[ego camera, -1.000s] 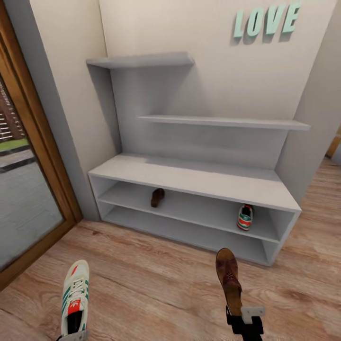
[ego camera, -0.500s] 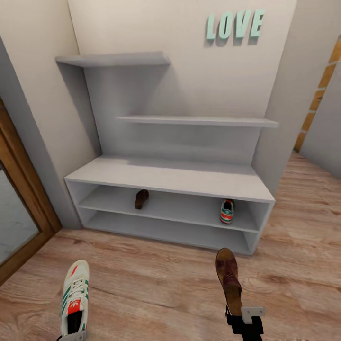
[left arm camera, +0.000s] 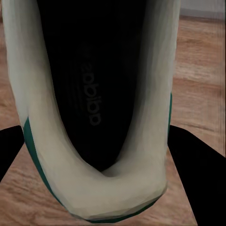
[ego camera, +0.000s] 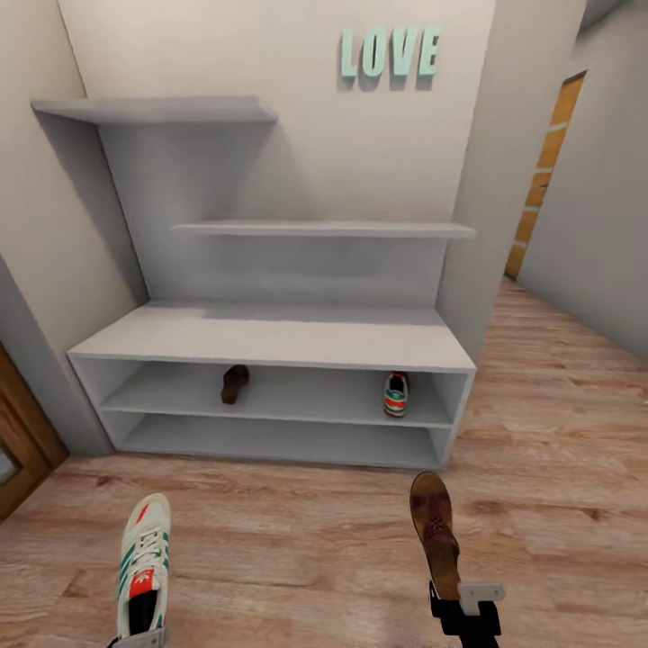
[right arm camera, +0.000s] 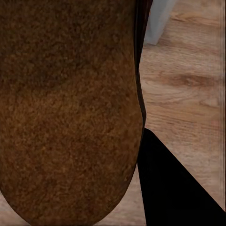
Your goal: Pick up the two gym shoes and the two sandals from the corridor floor and place them onto the hallstand (shoe rack) in the corridor, making sure they are on the rack and not on the floor. Arrange them so the two gym shoes are next to each other and the two sandals are next to each other.
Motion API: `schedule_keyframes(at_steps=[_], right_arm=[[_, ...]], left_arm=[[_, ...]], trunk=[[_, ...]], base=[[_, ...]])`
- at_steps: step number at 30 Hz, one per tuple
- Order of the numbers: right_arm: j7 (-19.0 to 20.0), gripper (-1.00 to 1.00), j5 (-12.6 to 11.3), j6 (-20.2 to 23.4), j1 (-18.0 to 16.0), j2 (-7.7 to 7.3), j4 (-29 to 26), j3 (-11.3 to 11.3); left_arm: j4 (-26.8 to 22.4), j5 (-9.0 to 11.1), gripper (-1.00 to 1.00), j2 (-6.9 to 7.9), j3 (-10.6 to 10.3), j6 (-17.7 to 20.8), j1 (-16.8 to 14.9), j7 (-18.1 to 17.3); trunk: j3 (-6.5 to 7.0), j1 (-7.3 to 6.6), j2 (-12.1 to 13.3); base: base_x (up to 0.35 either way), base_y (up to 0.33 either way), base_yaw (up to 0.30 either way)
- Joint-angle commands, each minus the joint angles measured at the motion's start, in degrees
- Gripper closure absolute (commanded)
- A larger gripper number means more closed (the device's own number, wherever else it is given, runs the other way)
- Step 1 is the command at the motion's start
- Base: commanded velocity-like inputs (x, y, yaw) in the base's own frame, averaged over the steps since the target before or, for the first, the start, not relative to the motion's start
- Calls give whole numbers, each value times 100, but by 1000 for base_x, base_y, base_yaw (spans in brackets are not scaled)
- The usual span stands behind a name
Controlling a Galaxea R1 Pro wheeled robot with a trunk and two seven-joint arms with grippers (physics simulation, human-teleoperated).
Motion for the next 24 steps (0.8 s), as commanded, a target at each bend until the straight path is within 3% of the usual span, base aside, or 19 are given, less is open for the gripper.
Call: schedule_keyframes(at_steps=[1,11,19,22,24], right_arm=[[2,100,44,-19,-4,3,7,-47],[2,100,37,-18,-5,4,0,-53],[11,100,44,-21,-6,-5,-40,-63],[10,100,44,-22,-6,-6,-47,-65],[9,100,40,-20,-6,-22,-51,-68]], left_arm=[[1,-60,100,-5,40,-21,-4,-17],[1,-72,100,-5,10,-7,-4,-27],[0,-84,100,-20,-27,105,-97,-77],[-14,-87,100,-40,-123,347,-213,-78],[-19,-87,100,-45,-217,705,-391,-77]], trunk=[[-5,-1,-2],[-5,-1,-2],[-5,-1,-2],[-5,-1,-2],[-5,-1,-2]], base=[[-25,-11,-263],[-145,-98,-259],[-11,-7,-45],[-1,0,-2],[0,0,0]])
